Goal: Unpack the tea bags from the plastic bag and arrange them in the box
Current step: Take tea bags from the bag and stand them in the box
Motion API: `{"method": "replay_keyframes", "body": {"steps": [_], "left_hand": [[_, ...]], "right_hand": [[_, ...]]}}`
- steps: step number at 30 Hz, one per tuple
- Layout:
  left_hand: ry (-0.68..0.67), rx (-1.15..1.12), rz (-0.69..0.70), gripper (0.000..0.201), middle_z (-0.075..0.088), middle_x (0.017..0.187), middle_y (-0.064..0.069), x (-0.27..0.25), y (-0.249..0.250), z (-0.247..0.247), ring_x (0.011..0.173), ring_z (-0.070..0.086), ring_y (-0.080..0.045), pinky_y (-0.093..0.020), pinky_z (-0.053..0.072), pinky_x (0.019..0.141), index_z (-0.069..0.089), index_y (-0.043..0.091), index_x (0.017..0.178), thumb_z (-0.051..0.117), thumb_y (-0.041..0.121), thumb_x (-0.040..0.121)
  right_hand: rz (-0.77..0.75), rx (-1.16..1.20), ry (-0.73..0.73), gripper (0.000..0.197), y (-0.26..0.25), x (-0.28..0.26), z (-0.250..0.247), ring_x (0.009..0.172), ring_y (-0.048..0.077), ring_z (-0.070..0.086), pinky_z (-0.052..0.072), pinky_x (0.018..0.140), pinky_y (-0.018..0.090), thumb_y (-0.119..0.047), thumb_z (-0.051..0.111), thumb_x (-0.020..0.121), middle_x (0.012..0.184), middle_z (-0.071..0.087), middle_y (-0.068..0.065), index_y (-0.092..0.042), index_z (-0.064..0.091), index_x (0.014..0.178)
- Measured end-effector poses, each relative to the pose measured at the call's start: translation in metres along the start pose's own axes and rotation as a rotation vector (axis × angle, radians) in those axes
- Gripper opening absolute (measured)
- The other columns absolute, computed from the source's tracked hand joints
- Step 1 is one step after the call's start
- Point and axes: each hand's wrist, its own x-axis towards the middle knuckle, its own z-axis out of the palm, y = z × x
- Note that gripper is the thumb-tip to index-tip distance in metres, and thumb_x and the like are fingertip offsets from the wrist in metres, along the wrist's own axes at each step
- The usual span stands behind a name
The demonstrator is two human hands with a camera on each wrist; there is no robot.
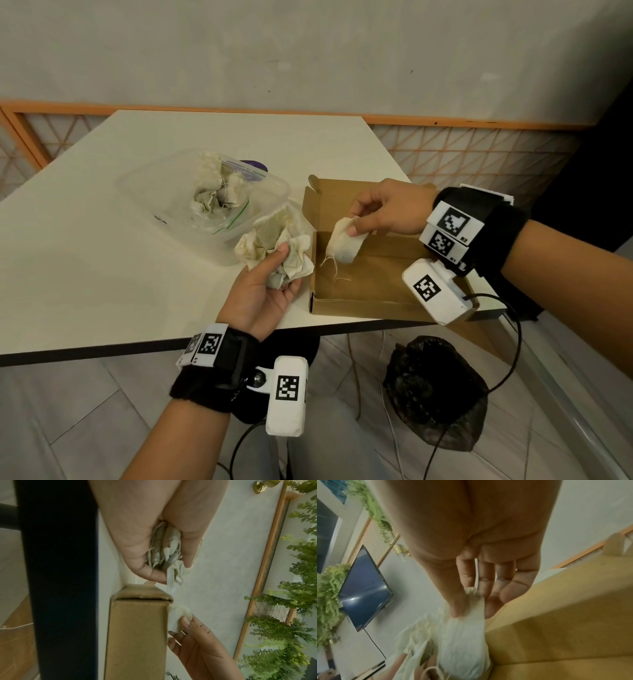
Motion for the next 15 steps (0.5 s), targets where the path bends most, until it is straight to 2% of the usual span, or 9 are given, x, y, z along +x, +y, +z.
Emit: {"method": "replay_keyframes", "body": {"steps": [3,6,10,13,15], "left_hand": [[0.006,-0.01,0.001,0.068,0.065,0.105,-0.01,0.0,-0.001,0.001,0.086,0.069,-0.017,-0.023,0.055,0.059,0.051,0.009,0.127,0.08,0.017,0.067],[0.012,-0.005,0.009,0.051,0.064,0.106,-0.009,-0.001,-0.001,0.002,0.085,0.068,-0.015,-0.022,0.055,0.058,0.05,0.01,0.129,0.062,0.014,0.079],[0.013,0.004,0.018,0.052,0.066,0.103,-0.008,-0.002,0.0,0.005,0.085,0.069,-0.015,-0.023,0.056,0.06,0.051,0.009,0.13,0.061,0.013,0.079],[0.019,-0.001,0.014,0.051,0.065,0.104,-0.009,-0.002,0.0,0.004,0.085,0.068,-0.016,-0.023,0.055,0.058,0.051,0.009,0.13,0.061,0.013,0.081],[0.018,-0.003,0.007,0.049,0.065,0.104,-0.008,-0.002,0.0,0.004,0.086,0.068,-0.016,-0.022,0.055,0.058,0.051,0.01,0.129,0.06,0.013,0.081]], "right_hand": [[0.01,0.029,-0.034,0.011,0.002,0.004,0.003,0.084,0.015,0.059,0.046,0.084,0.03,-0.026,0.071,0.078,0.088,0.067,-0.001,-0.025,0.065,0.087],[0.018,-0.004,-0.089,0.012,-0.001,0.002,0.007,0.088,0.013,0.057,0.043,0.088,0.029,-0.026,0.072,0.078,0.093,0.067,-0.002,-0.024,0.067,0.089],[0.06,-0.163,-0.124,0.011,-0.007,0.007,0.012,0.086,0.01,0.053,0.039,0.08,0.025,-0.032,0.071,0.078,0.087,0.061,-0.011,-0.026,0.065,0.086],[0.103,-0.326,-0.081,0.026,-0.01,0.021,0.018,0.081,0.016,0.051,0.041,0.072,0.026,-0.031,0.07,0.079,0.085,0.059,0.0,-0.01,0.067,0.095],[0.116,-0.369,-0.073,0.034,-0.01,0.026,0.019,0.076,0.018,0.047,0.037,0.063,0.025,-0.031,0.071,0.078,0.077,0.055,0.003,-0.002,0.067,0.097]]}}
